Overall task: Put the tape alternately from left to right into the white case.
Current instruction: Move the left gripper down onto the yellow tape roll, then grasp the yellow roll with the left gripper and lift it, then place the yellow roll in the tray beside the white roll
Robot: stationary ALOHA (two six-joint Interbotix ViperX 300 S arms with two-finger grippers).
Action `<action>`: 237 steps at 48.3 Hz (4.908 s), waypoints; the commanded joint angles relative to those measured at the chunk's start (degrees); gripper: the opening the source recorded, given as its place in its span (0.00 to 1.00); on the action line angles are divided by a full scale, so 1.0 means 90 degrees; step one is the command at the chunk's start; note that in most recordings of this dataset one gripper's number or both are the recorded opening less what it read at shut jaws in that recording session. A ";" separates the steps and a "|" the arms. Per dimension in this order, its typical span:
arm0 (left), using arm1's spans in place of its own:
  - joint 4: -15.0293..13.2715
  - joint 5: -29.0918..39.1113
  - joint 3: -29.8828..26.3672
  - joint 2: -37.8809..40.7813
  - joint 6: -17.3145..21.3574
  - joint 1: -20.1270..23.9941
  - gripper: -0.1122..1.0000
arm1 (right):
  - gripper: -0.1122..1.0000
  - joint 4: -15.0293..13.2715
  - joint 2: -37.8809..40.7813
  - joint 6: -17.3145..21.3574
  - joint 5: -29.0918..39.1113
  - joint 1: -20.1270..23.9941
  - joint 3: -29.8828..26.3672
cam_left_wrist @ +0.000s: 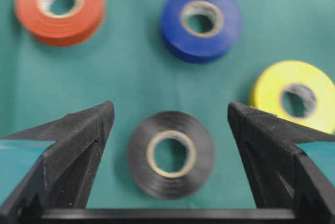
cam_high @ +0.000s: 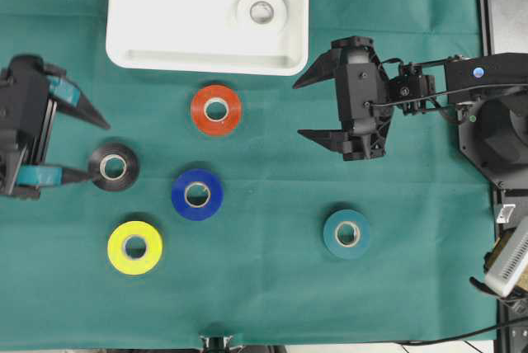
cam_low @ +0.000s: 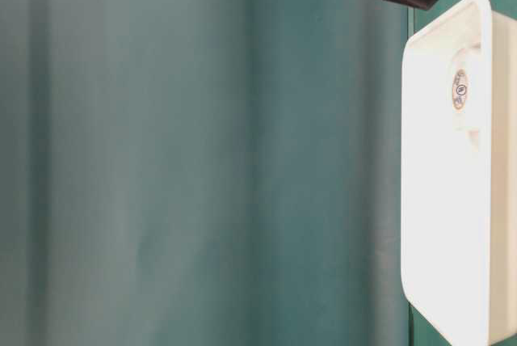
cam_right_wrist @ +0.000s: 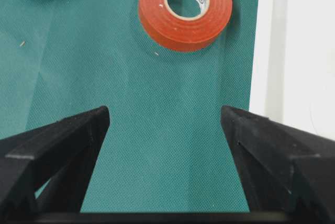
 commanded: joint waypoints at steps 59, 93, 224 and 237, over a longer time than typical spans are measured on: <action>-0.0020 -0.0391 -0.1416 0.2686 -0.0010 -0.1279 0.94 | 0.72 -0.0010 -0.0098 0.0010 -0.0049 0.0020 0.0049; 0.0000 -0.0391 -0.1699 0.3613 0.0020 -0.1230 0.94 | 0.72 -0.0010 -0.0098 0.0010 -0.0049 0.0020 0.0078; 0.0029 -0.0693 -0.2461 0.2910 0.1797 0.3018 0.35 | 0.72 -0.0010 -0.0107 0.0010 -0.0352 0.0020 0.0273; 0.0029 -0.0752 -0.2861 0.3408 0.2100 0.3740 0.35 | 0.72 0.0000 -0.0107 0.0020 -0.0352 0.0020 0.0273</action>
